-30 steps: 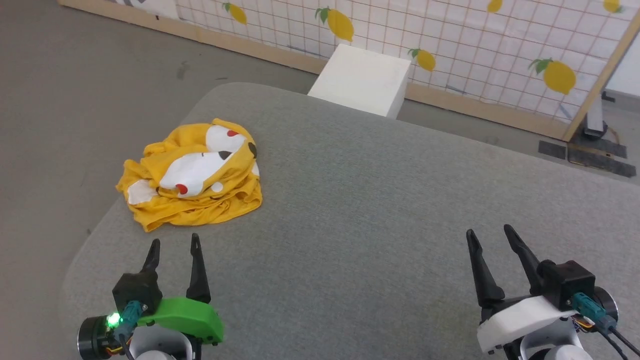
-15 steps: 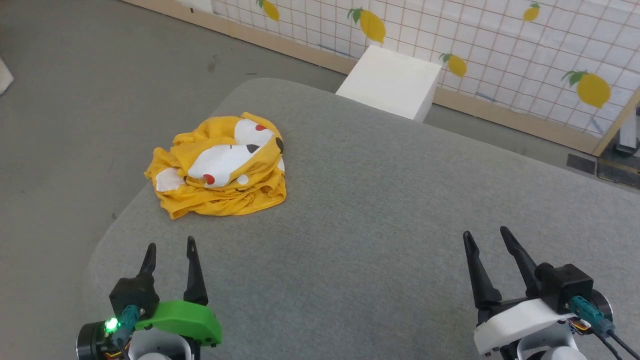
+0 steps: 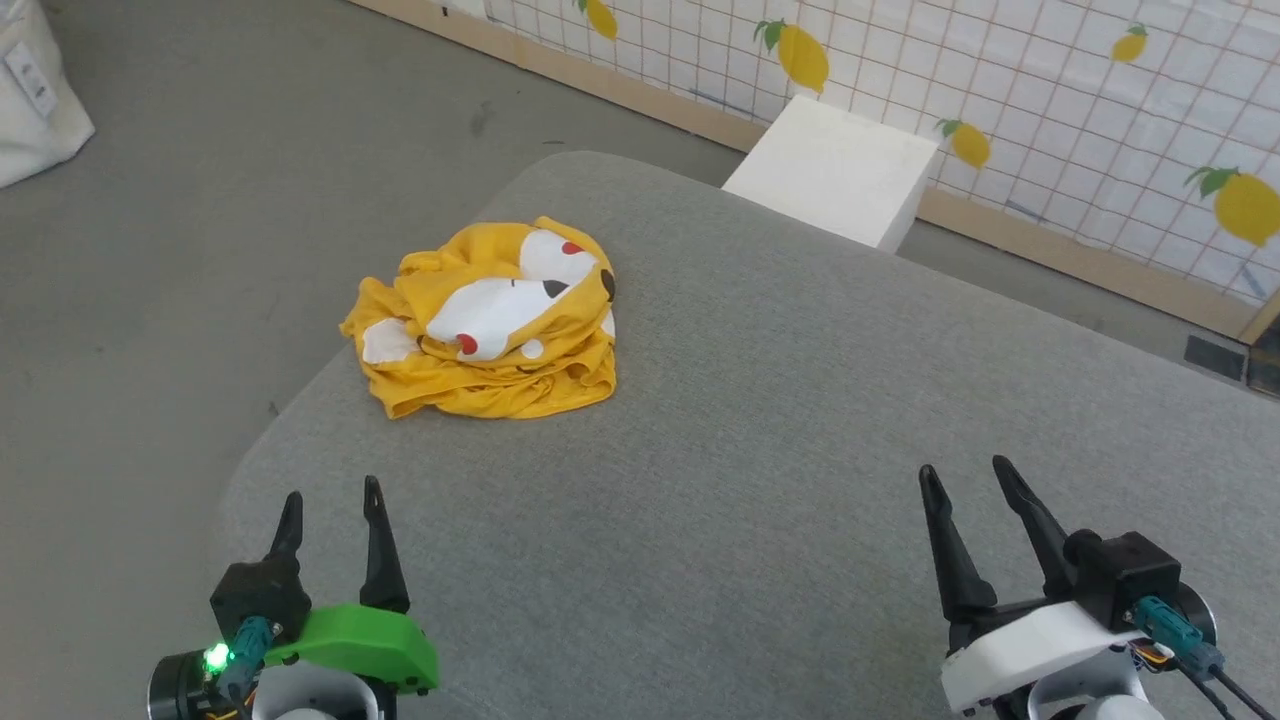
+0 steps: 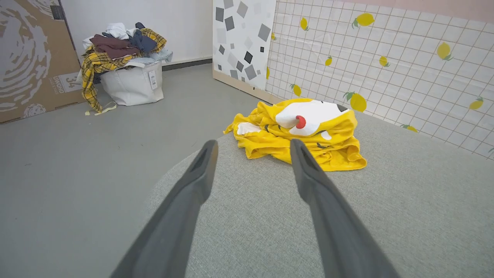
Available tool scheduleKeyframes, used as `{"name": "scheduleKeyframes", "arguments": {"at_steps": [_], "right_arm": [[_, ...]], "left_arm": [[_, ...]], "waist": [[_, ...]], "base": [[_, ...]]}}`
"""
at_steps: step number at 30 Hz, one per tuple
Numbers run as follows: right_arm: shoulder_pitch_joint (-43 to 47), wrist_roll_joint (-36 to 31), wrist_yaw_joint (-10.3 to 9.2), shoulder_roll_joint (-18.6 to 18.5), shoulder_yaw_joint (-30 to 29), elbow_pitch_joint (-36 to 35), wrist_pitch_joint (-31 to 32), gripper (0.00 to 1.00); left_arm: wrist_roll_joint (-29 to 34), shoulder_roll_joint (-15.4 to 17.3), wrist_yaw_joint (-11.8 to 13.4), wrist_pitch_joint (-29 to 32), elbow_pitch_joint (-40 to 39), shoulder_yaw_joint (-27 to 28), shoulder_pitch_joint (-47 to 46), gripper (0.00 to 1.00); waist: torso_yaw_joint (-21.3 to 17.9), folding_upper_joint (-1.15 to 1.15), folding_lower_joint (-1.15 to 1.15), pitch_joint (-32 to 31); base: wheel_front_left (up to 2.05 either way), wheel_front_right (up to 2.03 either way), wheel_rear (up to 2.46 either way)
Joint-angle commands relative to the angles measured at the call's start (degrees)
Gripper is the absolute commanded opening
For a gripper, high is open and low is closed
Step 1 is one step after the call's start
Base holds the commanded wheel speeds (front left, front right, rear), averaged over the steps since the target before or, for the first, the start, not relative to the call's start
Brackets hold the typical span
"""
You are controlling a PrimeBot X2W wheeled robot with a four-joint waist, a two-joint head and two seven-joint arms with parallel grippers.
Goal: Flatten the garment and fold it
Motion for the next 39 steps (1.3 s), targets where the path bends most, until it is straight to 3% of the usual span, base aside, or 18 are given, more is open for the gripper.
{"name": "scheduleKeyframes", "arguments": {"at_steps": [1,15,19,29,34,39], "right_arm": [[-0.7,0.7,-0.10,0.0,0.2,0.2,-0.5,1.00],[-0.7,0.5,-0.10,0.0,-0.1,-0.5,-0.1,1.00],[-1.5,-0.1,-0.10,0.0,0.0,-1.4,0.7,1.00],[-8.5,-5.2,-0.10,0.0,1.3,-6.9,5.2,1.00],[-11.8,-7.3,-0.10,0.0,2.0,-8.8,6.4,1.00],[-14.7,-7.6,-0.10,-0.1,2.5,-9.4,5.7,1.00]], "left_arm": [[-1.0,0.5,0.4,-0.7,0.5,-0.2,0.0,1.00],[-2.1,0.4,1.0,-1.0,0.7,-0.5,-0.4,1.00],[-3.2,0.8,-0.8,-0.4,1.4,-0.7,-4.2,1.00],[-10.9,0.9,-6.8,5.7,11.9,2.1,-27.0,1.00],[-14.2,3.0,-9.2,10.5,17.6,3.7,-36.6,1.00],[-16.7,6.2,-9.7,17.9,22.5,5.0,-41.1,1.00]], "waist": [[0.8,0.00,0.00,-0.2],[2.5,0.00,0.00,0.4],[2.1,0.00,0.00,2.4],[-6.2,0.00,0.00,18.9],[-11.6,0.00,0.00,28.0],[-16.2,0.00,0.00,33.7]], "base": [[0.00,0.00,0.00],[0.00,0.00,0.00],[0.00,0.00,0.00],[0.00,0.00,0.00],[0.00,0.00,0.00],[0.00,0.00,0.00]]}}
